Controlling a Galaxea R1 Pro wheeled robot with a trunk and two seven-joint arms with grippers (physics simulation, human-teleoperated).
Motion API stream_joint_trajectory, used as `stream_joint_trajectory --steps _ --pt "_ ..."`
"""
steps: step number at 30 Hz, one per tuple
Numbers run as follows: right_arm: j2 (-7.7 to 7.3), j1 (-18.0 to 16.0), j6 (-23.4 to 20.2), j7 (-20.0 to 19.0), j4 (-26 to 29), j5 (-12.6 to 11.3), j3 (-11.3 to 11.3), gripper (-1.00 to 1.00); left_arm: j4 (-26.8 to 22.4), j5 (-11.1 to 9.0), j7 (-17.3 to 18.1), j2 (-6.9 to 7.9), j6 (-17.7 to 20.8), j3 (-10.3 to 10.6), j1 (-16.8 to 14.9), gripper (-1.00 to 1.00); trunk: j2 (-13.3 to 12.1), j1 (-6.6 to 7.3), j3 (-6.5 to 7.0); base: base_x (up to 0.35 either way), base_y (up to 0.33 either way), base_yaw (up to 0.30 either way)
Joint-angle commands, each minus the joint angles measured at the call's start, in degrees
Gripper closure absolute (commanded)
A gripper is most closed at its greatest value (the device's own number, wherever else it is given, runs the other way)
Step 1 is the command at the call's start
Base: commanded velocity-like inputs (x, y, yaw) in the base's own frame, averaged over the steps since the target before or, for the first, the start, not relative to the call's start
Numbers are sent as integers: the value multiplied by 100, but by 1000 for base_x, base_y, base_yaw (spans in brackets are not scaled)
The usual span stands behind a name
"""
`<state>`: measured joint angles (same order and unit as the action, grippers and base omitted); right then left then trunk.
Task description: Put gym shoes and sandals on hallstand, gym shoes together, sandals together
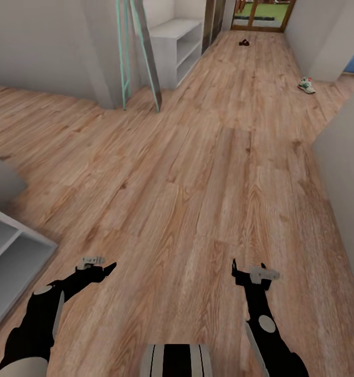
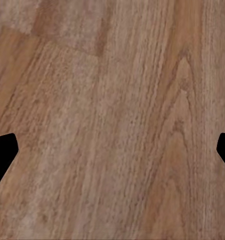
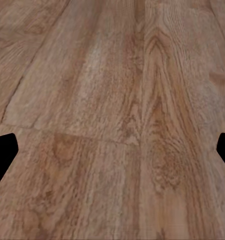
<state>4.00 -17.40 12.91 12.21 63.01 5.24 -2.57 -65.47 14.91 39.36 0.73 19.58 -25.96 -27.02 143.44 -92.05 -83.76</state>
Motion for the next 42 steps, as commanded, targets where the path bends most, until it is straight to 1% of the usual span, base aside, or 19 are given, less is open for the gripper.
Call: stream_joint_trajectory --steps 1,2,3,4,6,8,11,13,15,17,18,19,22,25,31,33,36,38,42 --pt "5 119 145 23 94 56 -7 -100 -11 30 39 -2 22 -14 8 -100 1 -3 -4 322 -101 -282" --pt "5 228 250 25 196 56 -7 -100 -13 30 35 -2 17 -14 18 -100 1 -3 -5 322 -101 -281" --pt "5 458 401 29 431 59 -5 -100 -17 30 32 -4 8 -16 37 -100 1 -3 -7 322 -101 -274" --pt "5 575 454 31 561 60 -4 -100 -19 30 32 -3 5 -18 46 -100 1 -3 -10 322 -101 -268" --pt "5 978 579 34 1128 59 0 -100 -32 29 26 -3 -2 -21 77 -100 1 -3 -15 322 -101 -255" --pt "5 1191 611 35 1507 57 1 -100 -61 31 23 -3 -4 -22 89 -100 1 -3 -22 322 -101 -238" --pt "6 1338 559 36 1813 57 1 -100 -211 35 21 -7 -5 -23 113 -100 1 -3 -33 322 -101 -204" --pt "9 1388 372 36 1926 56 5 -100 -369 37 16 -5 -6 -21 173 -100 1 -3 -40 323 -101 -148" --pt "11 1414 -20 36 2024 57 11 -100 -556 42 12 -3 -5 -13 249 -100 1 -3 -48 322 -100 -122" --pt "13 1430 -762 36 2234 61 16 -100 -771 60 8 -3 -2 0 312 -100 1 -3 -56 322 -98 -107" --pt "13 1433 -950 36 2275 62 18 -100 -809 66 7 -3 -1 4 321 -100 1 -3 -60 322 -96 -101" --pt "13 1436 -1293 36 2333 63 22 -100 -873 75 7 -3 0 12 333 -100 1 -3 -65 322 -95 -98" --pt "13 1439 -1758 36 2393 64 35 -100 -1041 88 4 -2 5 24 346 -100 1 -3 -78 322 -94 -98" --pt "18 1441 -2003 36 2422 63 50 -100 -1279 102 -3 -2 44 32 352 -100 1 -3 -88 322 -86 -91" --pt "21 1441 -2254 36 2433 64 100 -100 -1411 104 -5 1 82 32 355 -100 1 -3 -106 324 -36 -84" --pt "22 1441 -2538 36 2435 65 112 -100 -1427 103 -6 2 86 33 355 -100 1 -3 -115 327 -8 -81" --pt "21 1441 -3204 36 2435 65 121 -100 -1439 101 -2 5 96 26 355 -100 1 -3 -129 328 -4 -82" --pt "17 1441 -3512 36 2436 65 123 -100 -1445 101 -3 3 101 27 355 -100 1 -3 -138 328 -2 -92" --pt "14 1441 -3761 37 2436 65 120 -100 -1450 100 1 -22 105 35 355 -100 1 -3 -156 328 -1 -107"
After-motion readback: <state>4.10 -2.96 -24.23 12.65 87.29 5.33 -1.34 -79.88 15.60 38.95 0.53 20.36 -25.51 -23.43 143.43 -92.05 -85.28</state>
